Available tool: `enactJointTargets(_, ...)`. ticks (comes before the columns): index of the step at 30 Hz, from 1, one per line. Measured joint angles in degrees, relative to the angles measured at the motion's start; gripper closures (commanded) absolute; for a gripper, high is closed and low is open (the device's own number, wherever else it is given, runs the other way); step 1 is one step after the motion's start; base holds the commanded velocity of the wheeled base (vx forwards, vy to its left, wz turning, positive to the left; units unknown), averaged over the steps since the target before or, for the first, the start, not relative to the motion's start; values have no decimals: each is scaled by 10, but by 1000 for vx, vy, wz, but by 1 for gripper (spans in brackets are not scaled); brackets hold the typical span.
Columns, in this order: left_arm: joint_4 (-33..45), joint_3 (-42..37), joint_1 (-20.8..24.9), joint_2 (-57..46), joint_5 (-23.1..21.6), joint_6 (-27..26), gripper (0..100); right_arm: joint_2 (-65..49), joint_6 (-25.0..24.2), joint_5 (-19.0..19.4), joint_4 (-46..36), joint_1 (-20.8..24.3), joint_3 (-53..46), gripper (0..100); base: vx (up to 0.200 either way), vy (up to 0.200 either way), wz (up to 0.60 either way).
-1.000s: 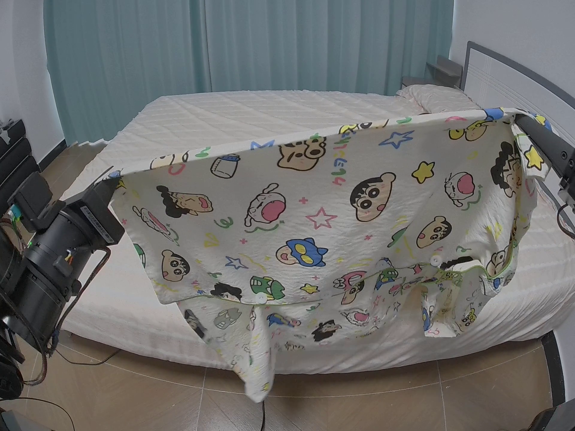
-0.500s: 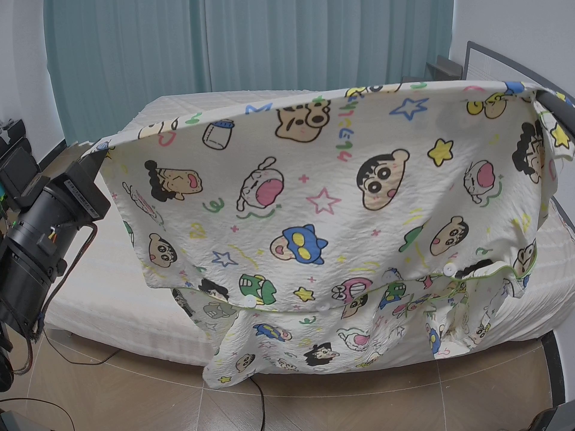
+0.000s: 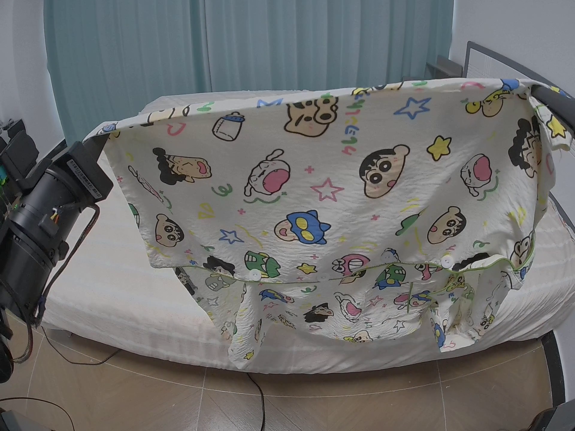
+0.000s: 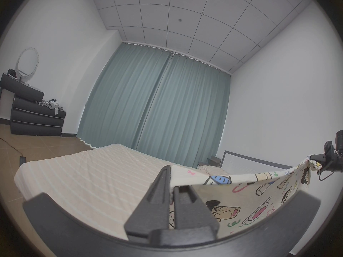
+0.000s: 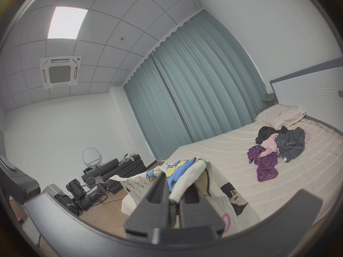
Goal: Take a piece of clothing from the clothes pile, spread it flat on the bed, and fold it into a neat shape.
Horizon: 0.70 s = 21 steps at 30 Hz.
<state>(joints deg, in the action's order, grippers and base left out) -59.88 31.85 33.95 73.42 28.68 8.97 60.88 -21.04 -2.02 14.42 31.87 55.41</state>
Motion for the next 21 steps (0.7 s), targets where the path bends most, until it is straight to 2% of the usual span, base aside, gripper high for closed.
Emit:
enactJointTargets(7,-1,1,-19,36,0,3,100,43,-40,3,2,-30,-7,100,0,0,0)
enactJointTargets(18,-1,33,-33,118,0,5,100,132,-51,8,25,-108,-15,100,0,0,0)
enactJointTargets(21,-1,44,-37,140,0,6,100,149,-52,9,59,-117,-22,100,200,0,0)
